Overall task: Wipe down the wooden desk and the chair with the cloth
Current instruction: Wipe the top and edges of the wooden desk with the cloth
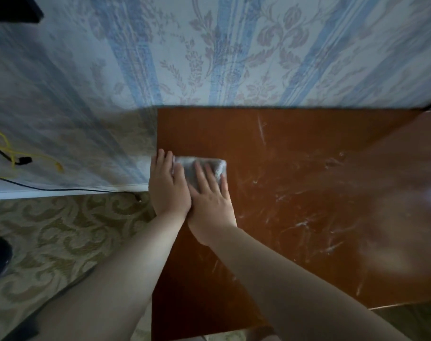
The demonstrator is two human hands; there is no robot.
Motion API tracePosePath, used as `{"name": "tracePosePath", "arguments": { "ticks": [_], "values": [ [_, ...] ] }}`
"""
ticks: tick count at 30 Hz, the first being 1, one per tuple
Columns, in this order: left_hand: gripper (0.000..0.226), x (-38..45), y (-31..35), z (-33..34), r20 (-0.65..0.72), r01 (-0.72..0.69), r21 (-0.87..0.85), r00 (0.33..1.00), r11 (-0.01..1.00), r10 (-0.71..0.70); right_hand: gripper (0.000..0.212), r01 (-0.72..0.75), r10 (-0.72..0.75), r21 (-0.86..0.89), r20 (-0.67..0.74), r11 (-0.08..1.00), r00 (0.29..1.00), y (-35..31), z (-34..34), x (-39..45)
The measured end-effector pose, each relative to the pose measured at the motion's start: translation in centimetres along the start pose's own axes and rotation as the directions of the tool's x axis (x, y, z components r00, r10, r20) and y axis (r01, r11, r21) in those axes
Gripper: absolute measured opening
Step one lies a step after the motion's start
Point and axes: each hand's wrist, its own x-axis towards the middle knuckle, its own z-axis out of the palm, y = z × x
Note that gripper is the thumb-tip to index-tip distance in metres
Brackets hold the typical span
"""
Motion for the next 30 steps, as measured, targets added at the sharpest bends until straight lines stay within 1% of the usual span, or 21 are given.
{"name": "tracePosePath", "arguments": {
  "ticks": [2, 3, 4, 5, 6, 7, 9, 10, 12, 15, 16, 17, 18, 19, 21, 22, 23, 25, 28, 29, 30],
  "values": [
    [0.045, -0.1, -0.3, -0.2, 0.004, -0.044, 0.030, 0.999, 0.999, 0.044, 0.060, 0.201, -0.199, -0.081, 0.026, 0.976, 0.980, 2.5, -0.2, -1.5],
    [0.046, -0.3, -0.4, -0.1, -0.004, -0.075, 0.061, 0.997, 0.995, 0.075, 0.058, 0.263, -0.259, -0.110, 0.052, 0.958, 0.965, 4.1, -0.5, -1.8],
    [0.050, -0.5, -0.4, 0.1, -0.016, -0.101, 0.098, 0.995, 0.990, 0.103, 0.057, 0.273, -0.266, -0.133, 0.068, 0.953, 0.962, 5.3, -0.8, -1.7],
    [0.053, -0.7, -0.4, 0.4, -0.030, -0.119, 0.142, 0.992, 0.983, 0.125, 0.057, 0.239, -0.235, -0.137, 0.051, 0.961, 0.971, 5.9, -1.0, -1.1],
    [0.054, -0.8, -0.4, 0.7, -0.053, -0.128, 0.180, 0.989, 0.975, 0.140, 0.057, 0.172, -0.173, -0.106, 0.005, 0.979, 0.985, 5.9, -1.3, -0.3],
    [0.054, -0.8, -0.4, 1.0, -0.083, -0.124, 0.199, 0.986, 0.972, 0.143, 0.056, 0.095, -0.097, -0.036, -0.053, 0.995, 0.994, 5.4, -1.5, 0.7],
    [0.051, -0.7, -0.4, 1.3, -0.164, -0.074, 0.151, 0.982, 0.986, 0.099, 0.050, -0.010, 0.022, 0.099, -0.123, 0.995, 0.992, 3.4, -1.6, 2.6],
    [0.050, -0.7, -0.4, 1.3, -0.204, -0.044, 0.098, 0.977, 0.994, 0.064, 0.048, -0.024, 0.038, 0.104, -0.136, 0.994, 0.990, 2.7, -1.6, 3.2],
    [0.048, -0.8, -0.4, 1.4, -0.238, -0.025, 0.039, 0.971, 0.999, 0.034, 0.044, 0.028, -0.023, 0.035, -0.128, 0.999, 0.992, 2.7, -1.9, 3.4],
    [0.046, -1.0, -0.4, 1.5, -0.229, -0.051, 0.046, 0.972, 0.998, 0.060, 0.044, 0.210, -0.217, -0.084, -0.088, 0.974, 0.972, 5.6, -1.8, 1.2],
    [0.046, -1.0, -0.4, 1.5, -0.225, -0.053, 0.056, 0.972, 0.997, 0.064, 0.045, 0.245, -0.256, -0.129, -0.077, 0.961, 0.964, 6.8, -1.8, 0.5],
    [0.047, -1.0, -0.4, 1.6, -0.220, -0.050, 0.070, 0.973, 0.996, 0.064, 0.046, 0.239, -0.255, -0.162, -0.083, 0.957, 0.963, 7.6, -1.8, 0.4],
    [0.047, -1.0, -0.4, 1.6, -0.215, -0.045, 0.087, 0.975, 0.995, 0.063, 0.047, 0.188, -0.206, -0.166, -0.094, 0.968, 0.974, 8.1, -1.9, 0.7],
    [0.047, -0.9, -0.4, 1.7, -0.212, -0.040, 0.102, 0.975, 0.994, 0.061, 0.047, 0.103, -0.117, -0.130, -0.108, 0.986, 0.987, 8.0, -2.1, 1.4],
    [0.047, -0.9, -0.5, 1.7, -0.206, -0.041, 0.120, 0.976, 0.992, 0.065, 0.049, -0.044, 0.044, 0.001, -0.120, 0.999, 0.992, 5.9, -2.2, 2.8],
    [0.047, -0.9, -0.4, 1.6, -0.195, -0.044, 0.128, 0.978, 0.991, 0.069, 0.052, -0.061, 0.064, 0.031, -0.116, 0.998, 0.991, 4.6, -1.8, 3.2],
    [0.048, -0.8, -0.3, 1.5, -0.182, -0.042, 0.134, 0.981, 0.990, 0.066, 0.054, -0.031, 0.033, 0.029, -0.099, 0.999, 0.995, 3.6, -1.5, 3.2],
    [0.046, -0.8, -0.3, 1.5, -0.169, -0.029, 0.137, 0.984, 0.990, 0.052, 0.056, 0.105, -0.105, -0.025, -0.015, 0.994, 0.994, 3.4, -1.0, 1.8],
    [0.044, -1.0, -0.4, 1.5, -0.172, -0.036, 0.147, 0.983, 0.988, 0.062, 0.060, 0.306, -0.295, -0.119, 0.106, 0.944, 0.950, 7.5, -2.0, 0.2],
    [0.042, -1.0, -0.4, 1.6, -0.170, -0.035, 0.157, 0.984, 0.987, 0.062, 0.062, 0.326, -0.308, -0.151, 0.133, 0.933, 0.942, 8.7, -2.4, 0.5],
    [0.041, -1.0, -0.4, 1.6, -0.166, -0.035, 0.173, 0.984, 0.984, 0.065, 0.064, 0.297, -0.279, -0.162, 0.127, 0.941, 0.952, 9.4, -2.8, 1.2]
  ]
}}
